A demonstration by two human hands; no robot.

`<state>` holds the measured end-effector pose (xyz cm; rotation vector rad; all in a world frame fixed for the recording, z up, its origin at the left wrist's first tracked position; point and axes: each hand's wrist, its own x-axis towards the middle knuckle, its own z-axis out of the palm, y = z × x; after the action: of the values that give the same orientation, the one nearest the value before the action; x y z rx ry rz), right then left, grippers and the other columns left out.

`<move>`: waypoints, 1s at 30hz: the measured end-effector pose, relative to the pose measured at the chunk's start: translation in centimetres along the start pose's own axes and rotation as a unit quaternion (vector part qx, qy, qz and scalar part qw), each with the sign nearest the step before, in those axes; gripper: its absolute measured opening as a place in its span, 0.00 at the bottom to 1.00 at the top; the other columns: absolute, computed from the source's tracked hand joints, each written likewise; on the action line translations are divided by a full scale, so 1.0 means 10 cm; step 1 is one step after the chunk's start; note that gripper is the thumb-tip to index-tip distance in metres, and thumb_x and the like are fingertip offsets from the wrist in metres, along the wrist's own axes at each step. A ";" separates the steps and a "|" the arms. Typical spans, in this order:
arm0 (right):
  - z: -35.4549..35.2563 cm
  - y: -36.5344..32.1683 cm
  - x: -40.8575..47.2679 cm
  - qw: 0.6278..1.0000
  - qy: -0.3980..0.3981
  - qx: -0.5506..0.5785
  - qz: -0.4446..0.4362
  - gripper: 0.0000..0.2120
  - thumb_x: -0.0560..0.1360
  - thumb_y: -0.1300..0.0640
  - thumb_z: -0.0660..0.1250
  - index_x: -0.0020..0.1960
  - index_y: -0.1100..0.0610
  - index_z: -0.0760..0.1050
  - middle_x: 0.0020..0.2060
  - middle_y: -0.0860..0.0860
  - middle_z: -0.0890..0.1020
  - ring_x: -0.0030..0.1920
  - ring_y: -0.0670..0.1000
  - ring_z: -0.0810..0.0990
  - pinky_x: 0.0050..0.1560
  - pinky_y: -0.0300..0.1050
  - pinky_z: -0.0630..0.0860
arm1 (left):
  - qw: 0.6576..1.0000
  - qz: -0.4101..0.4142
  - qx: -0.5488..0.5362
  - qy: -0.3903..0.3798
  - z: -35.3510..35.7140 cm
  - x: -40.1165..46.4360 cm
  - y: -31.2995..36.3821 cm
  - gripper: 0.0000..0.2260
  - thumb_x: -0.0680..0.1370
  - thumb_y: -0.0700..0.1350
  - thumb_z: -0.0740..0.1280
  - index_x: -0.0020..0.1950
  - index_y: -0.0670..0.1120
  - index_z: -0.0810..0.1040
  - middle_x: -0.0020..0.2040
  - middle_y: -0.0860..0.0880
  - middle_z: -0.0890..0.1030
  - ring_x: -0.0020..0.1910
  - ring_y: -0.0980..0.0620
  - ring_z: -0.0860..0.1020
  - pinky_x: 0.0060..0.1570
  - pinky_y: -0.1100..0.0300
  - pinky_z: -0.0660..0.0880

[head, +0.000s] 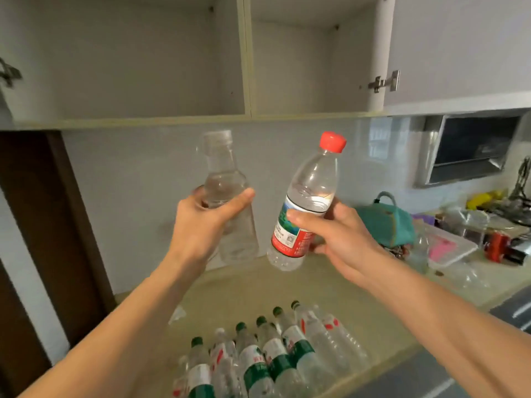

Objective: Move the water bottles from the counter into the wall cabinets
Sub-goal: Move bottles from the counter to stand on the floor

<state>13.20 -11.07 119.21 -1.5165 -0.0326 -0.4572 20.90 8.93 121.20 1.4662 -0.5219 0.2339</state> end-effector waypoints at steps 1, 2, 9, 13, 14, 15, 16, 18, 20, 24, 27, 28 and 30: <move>0.05 -0.10 0.12 1.000 -0.006 0.005 -0.011 0.27 0.61 0.51 0.82 0.58 0.48 0.80 0.52 0.47 0.87 0.53 0.51 0.86 0.58 0.61 0.78 | 1.000 0.005 0.001 0.013 -0.04 0.12 0.09 0.12 0.68 0.54 0.80 0.46 0.50 0.86 0.42 0.49 0.86 0.42 0.50 0.84 0.51 0.38 0.82; 0.10 -0.19 0.24 1.000 -0.014 0.009 -0.023 0.27 0.59 0.50 0.82 0.57 0.48 0.80 0.52 0.47 0.87 0.52 0.50 0.86 0.57 0.60 0.79 | 1.000 0.009 0.005 0.029 -0.08 0.24 0.16 0.13 0.67 0.55 0.80 0.45 0.50 0.86 0.42 0.49 0.86 0.42 0.49 0.84 0.50 0.37 0.82; 0.48 -0.76 1.19 0.989 -0.098 0.011 -0.110 0.25 0.66 0.54 0.80 0.61 0.52 0.79 0.52 0.49 0.87 0.52 0.50 0.86 0.49 0.54 0.83 | 0.994 0.032 -0.014 0.101 -0.46 0.93 0.67 0.22 0.61 0.63 0.80 0.49 0.55 0.86 0.48 0.51 0.87 0.49 0.48 0.86 0.49 0.43 0.83; 0.69 -0.95 1.75 0.982 -0.132 0.034 -0.131 0.23 0.67 0.56 0.79 0.60 0.55 0.79 0.51 0.51 0.87 0.53 0.53 0.86 0.48 0.57 0.84 | 0.987 0.058 -0.019 0.151 -0.57 1.35 0.90 0.24 0.60 0.61 0.81 0.51 0.53 0.86 0.46 0.50 0.87 0.47 0.49 0.86 0.45 0.44 0.84; 0.74 -0.99 1.89 0.980 -0.142 0.036 -0.138 0.20 0.70 0.58 0.78 0.60 0.54 0.79 0.52 0.51 0.87 0.53 0.54 0.86 0.48 0.57 0.84 | 0.984 0.070 -0.011 0.162 -0.59 1.45 0.94 0.21 0.62 0.60 0.81 0.50 0.53 0.86 0.45 0.51 0.87 0.46 0.50 0.86 0.46 0.43 0.84; 0.80 -1.03 2.02 0.978 -0.149 0.036 -0.145 0.19 0.71 0.58 0.77 0.61 0.54 0.79 0.52 0.51 0.87 0.53 0.53 0.86 0.49 0.58 0.84 | 0.981 0.082 -0.002 0.177 -0.61 1.56 0.98 0.19 0.64 0.59 0.81 0.50 0.52 0.86 0.44 0.51 0.87 0.45 0.51 0.86 0.47 0.43 0.84; 0.85 -1.08 2.14 0.976 -0.154 0.034 -0.153 0.18 0.72 0.58 0.77 0.60 0.52 0.79 0.52 0.50 0.87 0.53 0.53 0.86 0.50 0.58 0.83 | 0.978 0.090 0.009 0.190 -0.64 1.67 1.01 0.17 0.66 0.58 0.81 0.50 0.52 0.85 0.44 0.51 0.87 0.45 0.51 0.86 0.49 0.43 0.83; 0.98 -1.17 2.37 0.972 -0.157 0.029 -0.172 0.18 0.72 0.58 0.77 0.60 0.52 0.79 0.51 0.49 0.87 0.51 0.51 0.86 0.51 0.57 0.83 | 0.973 0.098 0.030 0.205 -0.70 1.90 1.08 0.17 0.67 0.57 0.80 0.50 0.50 0.84 0.45 0.51 0.87 0.46 0.50 0.86 0.51 0.43 0.83; 1.11 -1.26 2.58 0.972 -0.147 0.034 -0.181 0.21 0.70 0.59 0.79 0.61 0.52 0.78 0.51 0.49 0.87 0.50 0.52 0.87 0.51 0.58 0.84 | 0.968 0.112 0.053 0.217 -0.79 2.13 1.12 0.17 0.68 0.57 0.80 0.50 0.50 0.84 0.45 0.50 0.87 0.47 0.49 0.86 0.52 0.42 0.83; 1.36 -1.38 2.97 0.970 -0.132 0.006 -0.205 0.23 0.68 0.58 0.80 0.61 0.51 0.78 0.51 0.49 0.87 0.50 0.52 0.87 0.51 0.58 0.84 | 0.960 0.138 0.097 0.222 -1.03 2.60 1.10 0.20 0.66 0.60 0.80 0.52 0.51 0.83 0.47 0.53 0.87 0.48 0.51 0.86 0.55 0.44 0.81; 1.58 -1.40 3.19 0.970 -0.117 -0.033 -0.210 0.22 0.67 0.57 0.81 0.58 0.50 0.78 0.49 0.48 0.86 0.49 0.52 0.86 0.51 0.57 0.83 | 0.955 0.126 0.139 0.230 -1.17 2.89 0.97 0.25 0.64 0.63 0.79 0.54 0.51 0.83 0.48 0.52 0.86 0.49 0.49 0.85 0.54 0.46 0.81; 1.66 -1.40 3.26 0.970 -0.113 -0.045 -0.212 0.21 0.67 0.57 0.81 0.56 0.49 0.78 0.48 0.48 0.86 0.48 0.51 0.86 0.51 0.56 0.83 | 0.953 0.124 0.151 0.233 -1.22 2.97 0.91 0.25 0.63 0.63 0.79 0.54 0.50 0.83 0.48 0.51 0.86 0.49 0.49 0.85 0.54 0.48 0.81; 1.79 -1.41 3.40 0.969 -0.108 -0.064 -0.211 0.19 0.68 0.55 0.80 0.55 0.48 0.78 0.47 0.48 0.86 0.46 0.50 0.86 0.48 0.53 0.83 | 0.951 0.129 0.163 0.230 -1.31 3.12 0.78 0.27 0.62 0.65 0.78 0.54 0.50 0.82 0.48 0.50 0.86 0.49 0.47 0.84 0.53 0.49 0.81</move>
<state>44.57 -2.75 144.13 -1.6851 -0.5128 -0.6383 46.90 17.59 142.54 1.5925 -0.2970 0.8827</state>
